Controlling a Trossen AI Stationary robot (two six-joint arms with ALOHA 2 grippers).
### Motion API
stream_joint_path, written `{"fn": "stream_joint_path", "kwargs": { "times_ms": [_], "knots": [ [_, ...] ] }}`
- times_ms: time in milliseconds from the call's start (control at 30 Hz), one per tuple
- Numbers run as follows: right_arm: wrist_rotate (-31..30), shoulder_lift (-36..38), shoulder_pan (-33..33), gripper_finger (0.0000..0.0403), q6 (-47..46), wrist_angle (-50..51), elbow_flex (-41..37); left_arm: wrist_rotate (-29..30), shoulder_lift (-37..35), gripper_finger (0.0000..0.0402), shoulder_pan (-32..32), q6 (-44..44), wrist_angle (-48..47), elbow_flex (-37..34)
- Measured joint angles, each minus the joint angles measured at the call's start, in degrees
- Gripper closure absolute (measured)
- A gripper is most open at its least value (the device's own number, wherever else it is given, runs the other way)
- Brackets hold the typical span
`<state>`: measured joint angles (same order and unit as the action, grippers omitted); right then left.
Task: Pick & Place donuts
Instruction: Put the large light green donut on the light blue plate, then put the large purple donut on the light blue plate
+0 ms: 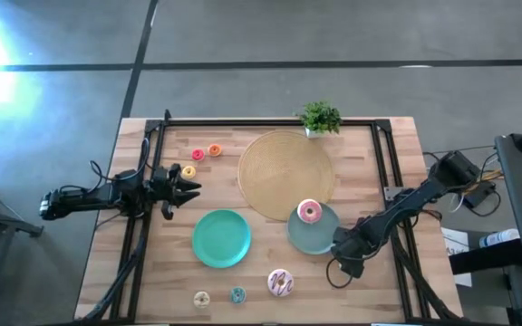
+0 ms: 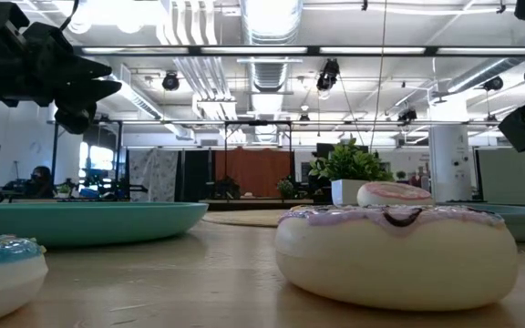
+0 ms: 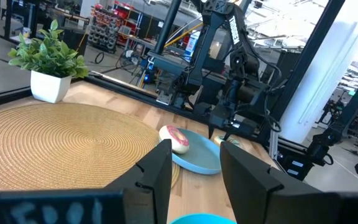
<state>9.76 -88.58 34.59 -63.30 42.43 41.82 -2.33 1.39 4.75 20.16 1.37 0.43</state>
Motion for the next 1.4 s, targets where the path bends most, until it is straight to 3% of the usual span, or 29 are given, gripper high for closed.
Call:
{"fn": "stream_joint_path", "kwargs": {
  "times_ms": [267,533,633,700,833,1233,1400],
  "knots": [
    [-0.84,5.25,-0.12,0.0376,-1.42,-0.98,-0.39,0.0,0.0,0.0291,-0.02,-0.02,0.0,0.0],
    [-12.68,17.76,-7.47,0.0381,-8.52,-1.13,-0.35,0.0,0.0,0.0291,0.0,-0.02,-0.02,-0.02],
    [-12.86,19.31,-12.57,0.0381,-8.07,-1.26,-0.35,0.0,0.0,0.0291,-0.02,0.0,-0.02,0.0],
    [-9.64,18.82,-15.7,0.038,-6.48,-1.31,-0.66,0.0,0.0,0.0291,-0.01,0.0,-0.02,-0.01],
    [-3.73,16.1,-19.72,0.0365,-3.26,-1.3,-1.18,0.0,0.0,0.0291,0.0,0.0,-0.02,-0.01],
    [-5.08,12.31,-20.61,0.022,0.13,-3.19,-1.16,-0.01,0.0,0.0291,0.0,-0.01,0.0,-0.01],
    [-5.04,12.37,-20.61,0.0181,2.6,-1.68,-0.63,0.0,0.0,0.0291,-0.01,-0.01,0.01,0.0]
  ]
}}
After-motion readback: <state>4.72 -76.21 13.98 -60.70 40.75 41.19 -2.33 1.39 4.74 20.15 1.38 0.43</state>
